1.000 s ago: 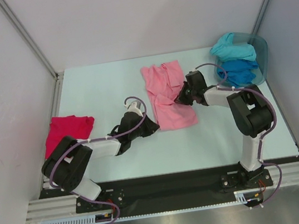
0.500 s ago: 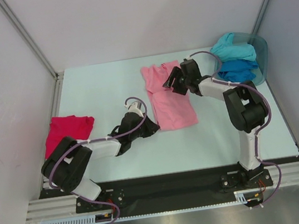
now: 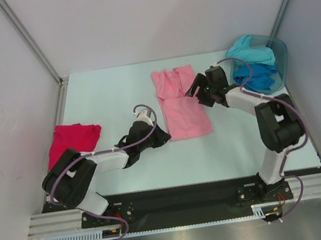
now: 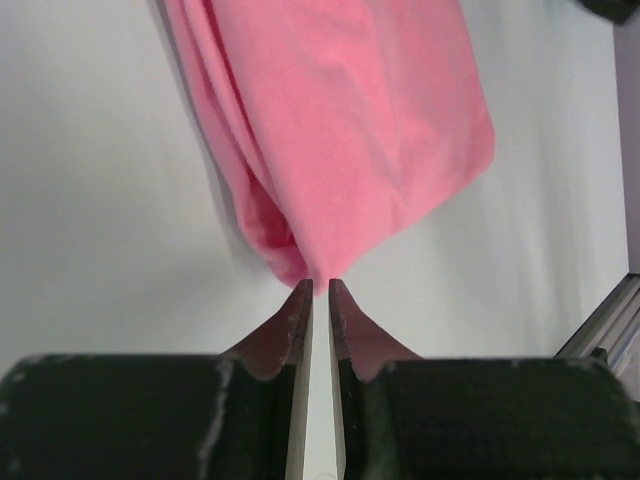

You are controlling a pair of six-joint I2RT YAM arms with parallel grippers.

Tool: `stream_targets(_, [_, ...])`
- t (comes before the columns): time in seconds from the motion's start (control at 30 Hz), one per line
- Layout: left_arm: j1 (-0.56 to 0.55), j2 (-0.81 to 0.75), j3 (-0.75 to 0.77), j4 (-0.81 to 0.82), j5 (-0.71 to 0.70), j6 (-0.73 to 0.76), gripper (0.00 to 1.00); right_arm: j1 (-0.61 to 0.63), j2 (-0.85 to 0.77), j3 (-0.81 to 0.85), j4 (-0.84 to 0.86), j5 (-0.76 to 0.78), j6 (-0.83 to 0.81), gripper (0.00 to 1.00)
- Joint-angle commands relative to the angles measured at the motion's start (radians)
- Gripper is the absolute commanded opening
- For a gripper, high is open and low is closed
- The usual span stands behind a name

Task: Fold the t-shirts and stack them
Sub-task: Fold the tshirt

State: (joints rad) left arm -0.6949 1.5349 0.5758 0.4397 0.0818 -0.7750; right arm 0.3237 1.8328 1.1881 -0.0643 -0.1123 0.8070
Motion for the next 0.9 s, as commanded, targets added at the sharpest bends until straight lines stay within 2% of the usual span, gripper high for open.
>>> stream_targets(0.0, [-0.008,-0.036,-0.036,0.027,-0.02,0.025,0.15,-0.02,-0.211,-0.053,-0.029,0.051,-0.032,0.8])
stream_targets(0.1, [-0.005,-0.032,-0.059,0.04,-0.028,0.017,0.18,-0.026,-0.308,-0.185,-0.049,0.074,-0.042,0.8])
stream_targets(0.13, [0.001,-0.032,-0.066,0.044,-0.037,0.013,0.21,-0.028,-0.375,-0.276,-0.043,0.074,-0.037,0.8])
stream_targets(0.23, [0.03,-0.035,-0.097,0.062,-0.042,-0.016,0.29,-0.032,-0.481,-0.415,-0.014,0.059,-0.025,0.81])
stream_targets(0.37, [0.051,-0.035,-0.117,0.079,-0.042,-0.018,0.35,-0.035,-0.57,-0.632,0.03,0.043,-0.009,0.8])
stream_targets(0.63, [0.054,-0.007,-0.114,0.149,-0.03,-0.05,0.36,-0.04,-0.603,-0.732,0.052,0.042,-0.017,0.78])
stream_targets(0.87, [0.054,0.048,-0.126,0.301,0.002,-0.087,0.38,-0.048,-0.566,-0.746,0.133,0.023,-0.006,0.78])
